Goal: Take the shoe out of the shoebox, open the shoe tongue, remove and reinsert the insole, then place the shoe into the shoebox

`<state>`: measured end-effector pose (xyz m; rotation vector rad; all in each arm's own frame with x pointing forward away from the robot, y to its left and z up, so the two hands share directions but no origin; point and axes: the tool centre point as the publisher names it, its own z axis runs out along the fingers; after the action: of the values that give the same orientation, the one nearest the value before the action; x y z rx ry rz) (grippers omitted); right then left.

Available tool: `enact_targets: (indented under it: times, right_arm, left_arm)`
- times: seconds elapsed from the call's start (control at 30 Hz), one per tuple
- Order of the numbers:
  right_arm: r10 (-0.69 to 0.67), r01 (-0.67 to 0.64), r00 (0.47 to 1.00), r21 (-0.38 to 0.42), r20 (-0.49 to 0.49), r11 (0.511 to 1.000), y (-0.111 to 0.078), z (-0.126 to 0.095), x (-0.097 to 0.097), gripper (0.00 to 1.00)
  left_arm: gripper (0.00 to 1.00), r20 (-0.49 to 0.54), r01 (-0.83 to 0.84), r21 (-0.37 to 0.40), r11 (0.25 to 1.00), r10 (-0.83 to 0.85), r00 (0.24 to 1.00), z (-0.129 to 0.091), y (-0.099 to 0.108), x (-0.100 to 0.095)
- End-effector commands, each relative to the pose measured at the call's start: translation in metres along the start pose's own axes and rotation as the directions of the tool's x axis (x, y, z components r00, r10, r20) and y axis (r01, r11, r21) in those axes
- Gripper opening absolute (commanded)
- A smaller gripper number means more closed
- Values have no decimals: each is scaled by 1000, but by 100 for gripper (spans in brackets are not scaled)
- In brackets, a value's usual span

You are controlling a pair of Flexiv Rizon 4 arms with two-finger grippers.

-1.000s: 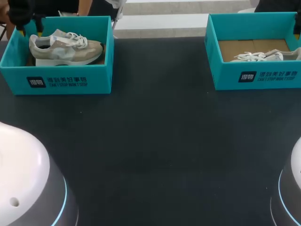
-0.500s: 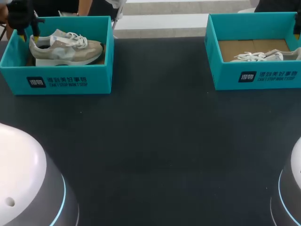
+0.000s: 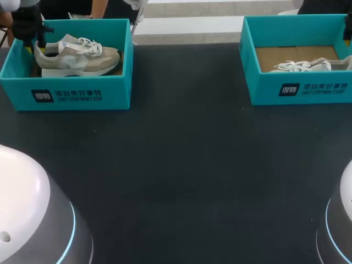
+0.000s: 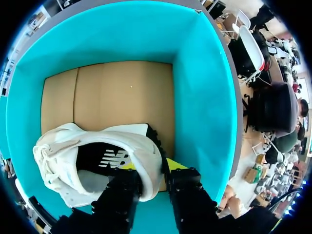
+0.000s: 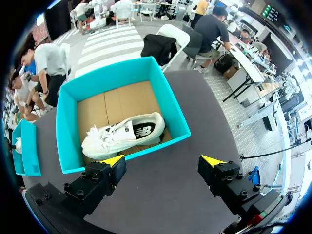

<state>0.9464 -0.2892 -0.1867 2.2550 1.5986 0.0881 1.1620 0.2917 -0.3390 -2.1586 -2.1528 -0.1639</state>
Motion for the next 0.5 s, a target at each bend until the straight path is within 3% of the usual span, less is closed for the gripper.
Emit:
enact_targets:
  times: [0.03, 0.27, 0.5]
  right_arm:
    - [0, 0, 1000, -1, -2, 1000, 0, 1, 0, 100]
    - [0, 0, 1000, -1, -2, 1000, 0, 1, 0, 100]
    - [0, 0, 1000, -1, -2, 1000, 0, 1, 0, 100]
  left_arm:
    - [0, -16, 4, 22, 1000, -3, 1000, 0, 4, -2]
    - [0, -47, -30, 36, 999, 32, 998, -7, 3, 3]
    - [0, -102, -70, 23, 997, 72, 992, -63, -3, 17]
